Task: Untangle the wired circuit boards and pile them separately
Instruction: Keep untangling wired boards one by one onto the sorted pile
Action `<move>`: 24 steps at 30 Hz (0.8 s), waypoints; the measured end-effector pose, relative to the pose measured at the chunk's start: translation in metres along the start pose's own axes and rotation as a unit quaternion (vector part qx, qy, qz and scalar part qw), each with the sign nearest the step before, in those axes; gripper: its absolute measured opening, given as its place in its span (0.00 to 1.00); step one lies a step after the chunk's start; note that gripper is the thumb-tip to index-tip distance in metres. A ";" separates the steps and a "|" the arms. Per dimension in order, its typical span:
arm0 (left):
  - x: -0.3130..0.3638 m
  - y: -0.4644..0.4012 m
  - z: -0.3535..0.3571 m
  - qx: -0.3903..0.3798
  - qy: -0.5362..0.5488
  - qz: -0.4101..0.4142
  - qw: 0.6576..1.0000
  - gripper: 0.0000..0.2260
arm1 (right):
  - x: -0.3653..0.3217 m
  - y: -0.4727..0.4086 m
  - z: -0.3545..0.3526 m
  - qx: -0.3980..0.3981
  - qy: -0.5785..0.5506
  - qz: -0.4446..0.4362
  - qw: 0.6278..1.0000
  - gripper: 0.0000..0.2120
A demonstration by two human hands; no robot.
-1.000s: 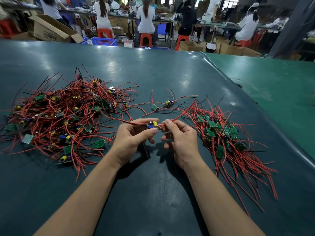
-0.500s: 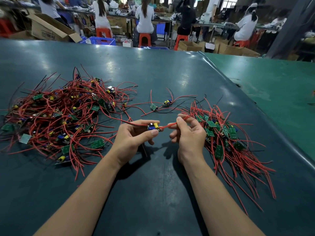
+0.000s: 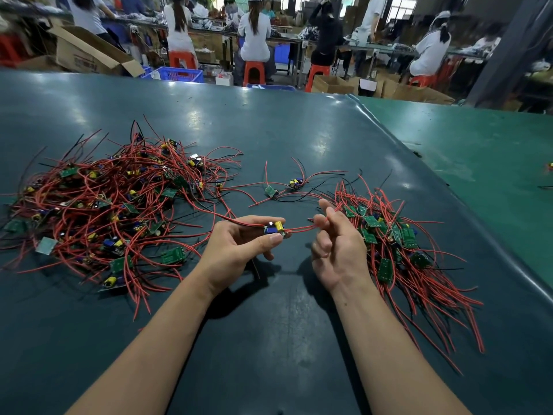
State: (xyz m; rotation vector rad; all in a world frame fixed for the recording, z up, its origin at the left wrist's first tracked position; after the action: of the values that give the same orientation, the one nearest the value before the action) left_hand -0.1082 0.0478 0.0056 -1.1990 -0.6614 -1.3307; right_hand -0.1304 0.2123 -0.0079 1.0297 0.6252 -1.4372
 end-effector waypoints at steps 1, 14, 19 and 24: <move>0.000 0.000 -0.001 0.003 0.002 0.002 1.000 0.14 | -0.001 0.000 -0.001 0.015 0.005 -0.006 1.000 0.08; -0.003 -0.002 -0.003 0.009 -0.007 0.005 1.000 0.13 | 0.000 0.000 0.000 -0.056 -0.139 0.084 0.985 0.11; -0.001 -0.003 -0.007 0.048 0.010 0.033 0.998 0.13 | 0.002 0.005 0.007 -0.101 0.052 0.046 0.992 0.22; -0.002 -0.003 -0.008 0.058 -0.007 0.040 0.998 0.13 | 0.016 0.016 0.020 -0.135 0.161 0.055 0.976 0.07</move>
State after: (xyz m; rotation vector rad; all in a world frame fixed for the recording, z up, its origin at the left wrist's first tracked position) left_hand -0.1134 0.0421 0.0023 -1.1298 -0.6843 -1.2032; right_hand -0.1180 0.1846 -0.0092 1.0698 0.9548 -1.0618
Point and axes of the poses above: each hand's wrist, its own y-axis away from the middle knuckle, its own z-axis out of the palm, x = y × z, the point moved 4 cm from there along -y, towards the middle knuckle, and after that the axes turned 14 degrees about y, right-handed, at the moved point
